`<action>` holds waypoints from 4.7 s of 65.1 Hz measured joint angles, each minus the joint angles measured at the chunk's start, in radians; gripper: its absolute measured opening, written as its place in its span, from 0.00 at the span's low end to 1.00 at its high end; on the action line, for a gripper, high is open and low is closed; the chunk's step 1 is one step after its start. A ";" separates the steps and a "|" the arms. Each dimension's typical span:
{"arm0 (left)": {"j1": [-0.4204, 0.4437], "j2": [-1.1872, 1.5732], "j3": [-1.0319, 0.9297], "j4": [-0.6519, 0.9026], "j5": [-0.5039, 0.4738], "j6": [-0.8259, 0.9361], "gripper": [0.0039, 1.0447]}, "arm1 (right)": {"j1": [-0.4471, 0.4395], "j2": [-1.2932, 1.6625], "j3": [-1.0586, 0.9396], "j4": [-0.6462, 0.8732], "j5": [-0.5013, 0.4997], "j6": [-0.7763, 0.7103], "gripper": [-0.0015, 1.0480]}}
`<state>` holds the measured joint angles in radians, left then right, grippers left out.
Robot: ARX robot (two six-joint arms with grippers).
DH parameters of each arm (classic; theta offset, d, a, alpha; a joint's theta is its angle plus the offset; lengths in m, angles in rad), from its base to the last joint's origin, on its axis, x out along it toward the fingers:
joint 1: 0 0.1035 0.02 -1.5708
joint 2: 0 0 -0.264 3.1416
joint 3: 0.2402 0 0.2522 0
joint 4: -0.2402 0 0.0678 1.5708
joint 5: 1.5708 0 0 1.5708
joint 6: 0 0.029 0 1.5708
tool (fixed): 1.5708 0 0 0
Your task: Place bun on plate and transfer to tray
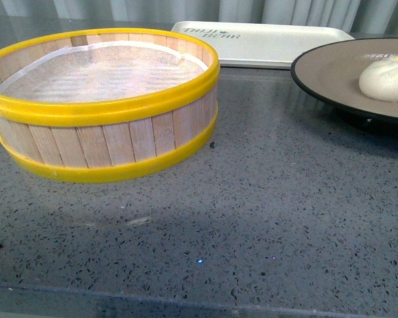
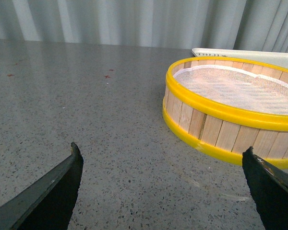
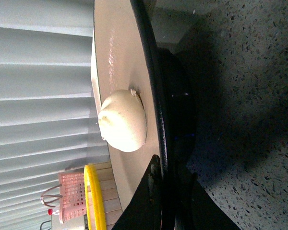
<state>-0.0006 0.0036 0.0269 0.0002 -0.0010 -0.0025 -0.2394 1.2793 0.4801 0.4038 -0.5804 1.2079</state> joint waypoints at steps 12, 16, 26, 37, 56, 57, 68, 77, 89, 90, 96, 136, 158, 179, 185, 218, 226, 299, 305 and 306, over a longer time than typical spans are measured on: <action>0.000 0.000 0.000 0.000 0.000 0.000 0.94 | 0.006 -0.023 -0.022 0.032 0.014 0.014 0.02; 0.000 0.000 0.000 0.000 0.000 0.000 0.94 | 0.007 -0.027 -0.029 0.067 0.016 0.036 0.02; 0.000 0.000 0.000 0.000 0.000 0.000 0.94 | 0.008 -0.011 0.002 0.178 0.006 0.103 0.02; 0.000 0.000 0.000 0.000 0.000 0.000 0.94 | 0.032 0.080 0.117 0.223 0.035 0.169 0.02; 0.000 0.000 0.000 0.000 0.000 0.000 0.94 | 0.089 0.331 0.413 0.193 0.117 0.214 0.02; 0.000 0.000 0.000 0.000 0.000 0.000 0.94 | 0.091 0.340 0.423 0.193 0.119 0.214 0.02; 0.000 0.000 0.000 0.000 0.000 0.000 0.94 | 0.098 0.504 0.607 0.127 0.144 0.224 0.02; 0.000 0.000 0.000 0.000 0.000 0.000 0.94 | 0.105 0.621 0.737 0.074 0.172 0.232 0.02; 0.000 0.000 0.000 0.000 0.000 0.000 0.94 | 0.137 0.672 0.811 0.041 0.179 0.232 0.02; 0.000 0.000 0.000 0.000 0.000 0.000 0.94 | 0.141 0.674 0.814 0.038 0.179 0.232 0.02; 0.000 0.000 0.000 0.000 0.000 0.000 0.94 | 0.154 0.684 0.818 0.033 0.182 0.232 0.02; 0.000 0.000 0.000 0.000 0.000 0.000 0.94 | 0.157 0.755 0.853 0.020 0.194 0.212 0.02; 0.000 0.000 0.000 0.000 0.000 0.000 0.94 | 0.154 0.770 0.879 0.008 0.189 0.206 0.10; 0.000 0.000 0.000 0.000 0.000 0.000 0.94 | 0.150 0.772 0.895 0.009 0.183 0.207 0.73; 0.000 0.000 0.000 0.000 0.000 0.000 0.94 | 0.150 0.759 0.869 0.015 0.182 0.208 0.87; 0.000 0.000 0.000 0.000 0.000 0.000 0.94 | 0.135 0.551 0.565 0.135 0.188 0.206 0.91; 0.000 0.000 0.000 0.000 0.000 0.000 0.94 | 0.100 0.443 0.472 0.134 0.219 0.179 0.91; 0.000 0.000 0.000 0.000 0.000 0.000 0.94 | 0.023 -0.843 -0.307 -0.145 0.376 -1.218 0.13; 0.000 0.000 0.000 0.000 0.000 0.000 0.94 | 0.062 -0.882 -0.337 -0.152 0.409 -1.217 0.02; 0.000 0.000 0.000 0.000 0.000 0.000 0.94 | 0.069 -0.889 -0.342 -0.154 0.417 -1.218 0.02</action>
<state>-0.0010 0.0032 0.0265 0.0002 -0.0010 -0.0025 -0.1699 0.3901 0.1379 0.2501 -0.1638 -0.0097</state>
